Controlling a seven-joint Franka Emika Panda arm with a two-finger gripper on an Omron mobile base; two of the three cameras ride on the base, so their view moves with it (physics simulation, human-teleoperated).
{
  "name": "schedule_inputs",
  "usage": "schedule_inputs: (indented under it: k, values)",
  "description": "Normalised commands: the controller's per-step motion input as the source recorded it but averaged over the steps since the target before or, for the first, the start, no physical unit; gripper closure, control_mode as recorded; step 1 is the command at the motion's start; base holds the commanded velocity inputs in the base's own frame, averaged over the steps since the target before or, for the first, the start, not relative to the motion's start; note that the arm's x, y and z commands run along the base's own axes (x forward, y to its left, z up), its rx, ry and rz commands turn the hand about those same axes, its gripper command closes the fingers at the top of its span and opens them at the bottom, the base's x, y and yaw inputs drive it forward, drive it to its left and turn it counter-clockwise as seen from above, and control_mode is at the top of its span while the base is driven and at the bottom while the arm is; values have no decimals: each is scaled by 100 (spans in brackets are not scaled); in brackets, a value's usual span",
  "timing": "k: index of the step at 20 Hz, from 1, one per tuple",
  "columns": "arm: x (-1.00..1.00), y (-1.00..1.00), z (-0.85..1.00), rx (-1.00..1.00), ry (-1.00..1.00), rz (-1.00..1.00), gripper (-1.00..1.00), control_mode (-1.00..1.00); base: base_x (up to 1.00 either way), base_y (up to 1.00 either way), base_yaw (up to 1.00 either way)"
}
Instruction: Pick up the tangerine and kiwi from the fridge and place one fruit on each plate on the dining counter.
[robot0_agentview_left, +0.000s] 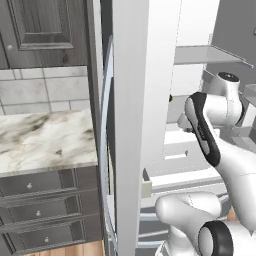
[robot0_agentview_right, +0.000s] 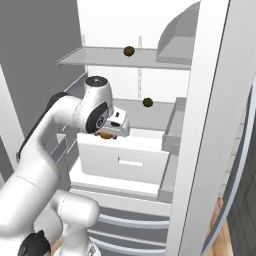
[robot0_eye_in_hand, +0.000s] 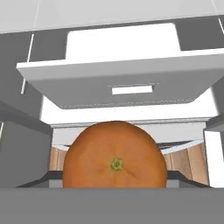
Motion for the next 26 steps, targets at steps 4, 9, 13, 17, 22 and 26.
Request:
schedule_inputs:
  k: [4,9,13,17,22,26]
  values:
    - [-100,39,2,0,9,0,100,-100,0,0,0]
    - [-100,4,2,0,1,-7,100,-100,0,0,0]
    - [-98,0,12,0,-7,-13,100,-100,0,0,0]
    - [-39,0,49,0,-10,-2,100,-100,0,0,0]
    - [-3,0,9,0,-3,0,100,-100,0,0,0]
    - [0,0,0,0,0,0,100,-100,0,0,0]
